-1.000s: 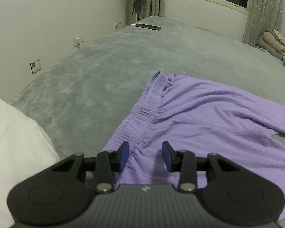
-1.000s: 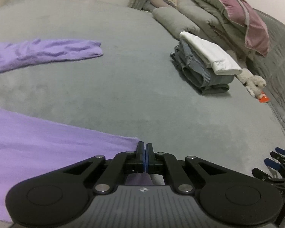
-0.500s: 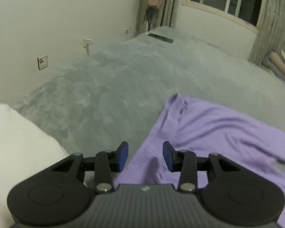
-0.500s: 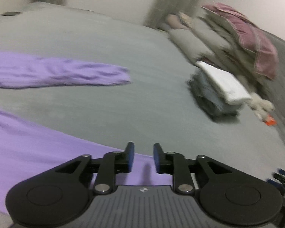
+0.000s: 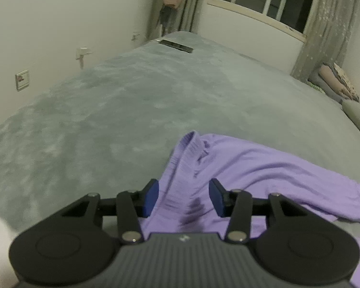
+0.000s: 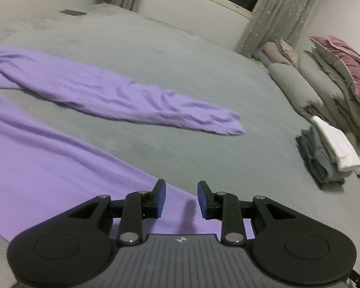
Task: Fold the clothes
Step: 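Grasp the ribbed waistband with the left gripper while the right gripper holds the leg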
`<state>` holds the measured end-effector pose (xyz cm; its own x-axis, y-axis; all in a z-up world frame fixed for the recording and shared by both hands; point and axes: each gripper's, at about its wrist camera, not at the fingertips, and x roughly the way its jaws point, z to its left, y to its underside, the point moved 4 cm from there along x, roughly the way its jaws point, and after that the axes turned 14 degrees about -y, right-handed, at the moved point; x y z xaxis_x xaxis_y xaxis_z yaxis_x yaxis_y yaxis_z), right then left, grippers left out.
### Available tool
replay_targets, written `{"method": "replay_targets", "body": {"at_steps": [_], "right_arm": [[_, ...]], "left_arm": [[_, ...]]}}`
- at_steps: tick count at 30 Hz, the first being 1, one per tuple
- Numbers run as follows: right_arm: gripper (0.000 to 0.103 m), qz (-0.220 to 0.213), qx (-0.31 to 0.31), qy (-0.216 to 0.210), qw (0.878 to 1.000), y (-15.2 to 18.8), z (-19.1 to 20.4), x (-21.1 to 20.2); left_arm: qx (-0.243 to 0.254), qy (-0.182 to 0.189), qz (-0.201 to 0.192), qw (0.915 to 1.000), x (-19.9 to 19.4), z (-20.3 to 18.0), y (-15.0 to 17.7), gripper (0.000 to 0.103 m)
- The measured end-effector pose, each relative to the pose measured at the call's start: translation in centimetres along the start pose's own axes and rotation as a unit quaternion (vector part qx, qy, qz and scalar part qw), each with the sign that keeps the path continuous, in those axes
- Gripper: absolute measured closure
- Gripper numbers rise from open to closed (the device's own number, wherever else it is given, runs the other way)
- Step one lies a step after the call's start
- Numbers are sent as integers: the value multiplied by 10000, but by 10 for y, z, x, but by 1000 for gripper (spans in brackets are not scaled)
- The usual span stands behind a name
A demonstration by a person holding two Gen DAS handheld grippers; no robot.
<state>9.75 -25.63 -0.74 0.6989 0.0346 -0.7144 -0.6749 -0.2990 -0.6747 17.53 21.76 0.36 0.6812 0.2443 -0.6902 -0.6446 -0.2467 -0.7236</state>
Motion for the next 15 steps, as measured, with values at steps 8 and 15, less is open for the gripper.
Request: {"method": "replay_targets", "body": {"at_steps": [8, 15], "right_arm": [[76, -161, -68, -251, 9995, -8, 16, 6], [76, -306, 372, -14, 9988, -8, -10, 13]], "left_arm": [[539, -533, -339, 9965, 13, -11, 9, 97], [143, -658, -384, 9970, 21, 4, 6, 93]]}}
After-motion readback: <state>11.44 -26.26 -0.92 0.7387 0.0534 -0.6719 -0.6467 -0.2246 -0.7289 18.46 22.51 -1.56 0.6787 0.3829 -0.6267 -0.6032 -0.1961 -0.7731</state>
